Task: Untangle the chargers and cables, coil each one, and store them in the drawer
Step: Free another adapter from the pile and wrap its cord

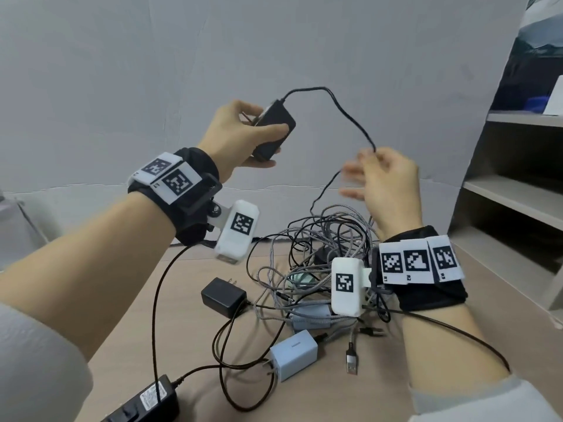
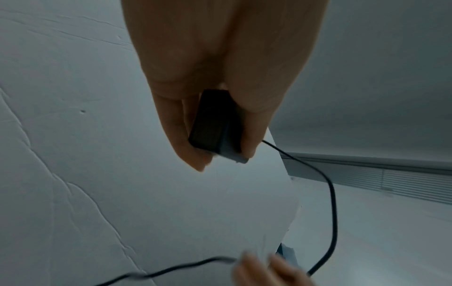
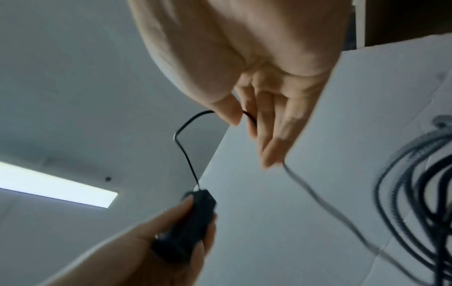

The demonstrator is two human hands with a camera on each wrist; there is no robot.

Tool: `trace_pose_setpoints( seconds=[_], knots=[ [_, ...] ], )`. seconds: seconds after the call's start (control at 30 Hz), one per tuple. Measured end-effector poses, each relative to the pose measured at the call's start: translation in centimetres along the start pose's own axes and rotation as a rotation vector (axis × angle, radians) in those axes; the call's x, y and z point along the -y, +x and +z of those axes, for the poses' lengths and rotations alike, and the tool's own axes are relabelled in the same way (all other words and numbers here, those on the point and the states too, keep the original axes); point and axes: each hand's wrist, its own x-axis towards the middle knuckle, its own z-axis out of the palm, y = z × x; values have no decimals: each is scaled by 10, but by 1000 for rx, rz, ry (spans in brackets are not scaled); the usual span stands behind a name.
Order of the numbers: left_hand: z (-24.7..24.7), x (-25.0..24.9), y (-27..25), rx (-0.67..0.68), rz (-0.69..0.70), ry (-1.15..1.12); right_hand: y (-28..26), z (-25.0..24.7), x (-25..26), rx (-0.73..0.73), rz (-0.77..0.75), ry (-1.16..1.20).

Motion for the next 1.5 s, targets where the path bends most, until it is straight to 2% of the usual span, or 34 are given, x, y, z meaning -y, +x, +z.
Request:
trace_pose_setpoints(
  seconds=[0.07,0.13,0.27,0.33,0.47,0.57,0.67,0.87,0.93,1.07,1.17,1.27,1.37,1.5],
  knots=[
    [0,9,0,2,-57,35,1,-1,3,-99,-143,-40],
    [0,19,-1,38,-103,113,1,-6,6,-63,-159,-222],
    [1,40,-4,111,-154,305,5,-17,-7,167,257,-558],
    [2,48,-6,89,-159,365,4,-20,-10,168,295,-692],
    [4,54,-11,16,-132,354,-2,-23,3,131,139,-915],
    [7,57,-18,-24,-82,245,-10,-14,11,249,36,-855],
    [8,66,-27,-77,-60,27,-14,0,2,364,5,-834],
    [-4,96,-34,-307,-187,-515,-9,4,-1,305,-202,-654],
    [-6,105,-36,-349,-199,-581,-9,4,-2,295,-263,-621],
    [-5,115,-41,-396,-204,-569,-8,6,-6,296,-354,-745],
    [-3,116,-49,-318,-156,-361,-17,12,0,486,-350,-792],
    [-1,112,-58,-127,-108,-198,-29,20,7,638,-363,-737],
    [3,105,-65,33,-100,-144,-32,26,7,561,-420,-660],
    [7,99,-71,133,-118,-174,-28,25,4,474,-436,-644]
  ],
)
